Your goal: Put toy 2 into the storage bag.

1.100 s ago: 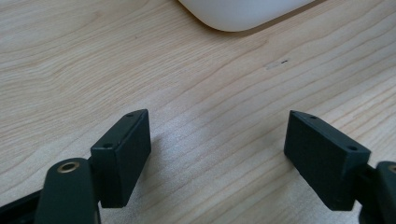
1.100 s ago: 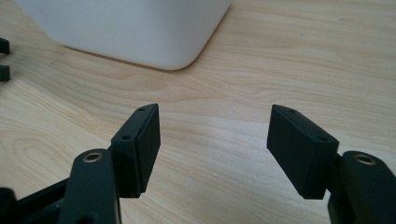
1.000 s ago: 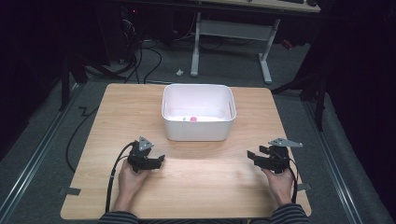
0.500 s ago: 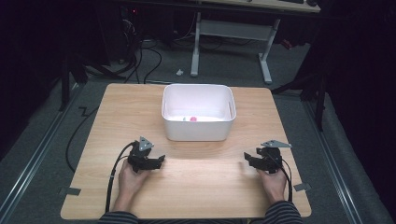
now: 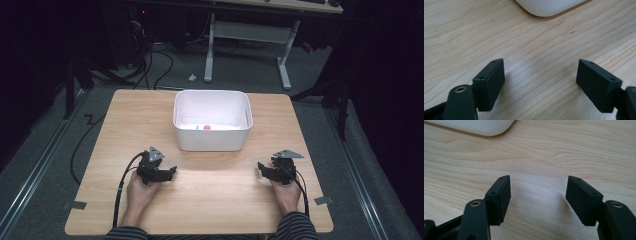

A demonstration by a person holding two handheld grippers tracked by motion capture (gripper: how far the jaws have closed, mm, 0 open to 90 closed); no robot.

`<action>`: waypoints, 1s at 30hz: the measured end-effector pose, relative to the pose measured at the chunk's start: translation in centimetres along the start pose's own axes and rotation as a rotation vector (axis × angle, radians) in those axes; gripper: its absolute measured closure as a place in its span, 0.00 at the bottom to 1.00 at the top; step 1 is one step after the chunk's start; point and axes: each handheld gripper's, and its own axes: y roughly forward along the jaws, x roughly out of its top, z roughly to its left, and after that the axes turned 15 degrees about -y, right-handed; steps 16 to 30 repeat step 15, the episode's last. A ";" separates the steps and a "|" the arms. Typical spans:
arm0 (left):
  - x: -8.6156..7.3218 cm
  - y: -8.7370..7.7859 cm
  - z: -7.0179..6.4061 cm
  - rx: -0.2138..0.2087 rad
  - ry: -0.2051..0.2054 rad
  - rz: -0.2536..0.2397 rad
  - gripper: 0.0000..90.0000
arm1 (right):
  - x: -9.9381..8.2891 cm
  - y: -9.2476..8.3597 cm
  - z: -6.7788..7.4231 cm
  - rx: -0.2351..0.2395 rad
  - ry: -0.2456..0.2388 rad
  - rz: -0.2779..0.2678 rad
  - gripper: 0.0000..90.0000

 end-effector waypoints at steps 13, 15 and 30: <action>0.0 0.0 0.0 0.001 -0.002 0.000 0.26 | -0.3 0.5 0.4 -0.021 -0.024 0.007 0.40; 0.0 0.0 0.0 0.002 -0.002 0.000 0.26 | -0.3 0.5 0.4 -0.020 -0.025 0.008 0.39; 0.0 0.0 0.0 0.002 -0.002 0.000 0.26 | -0.3 0.5 0.4 -0.020 -0.025 0.008 0.39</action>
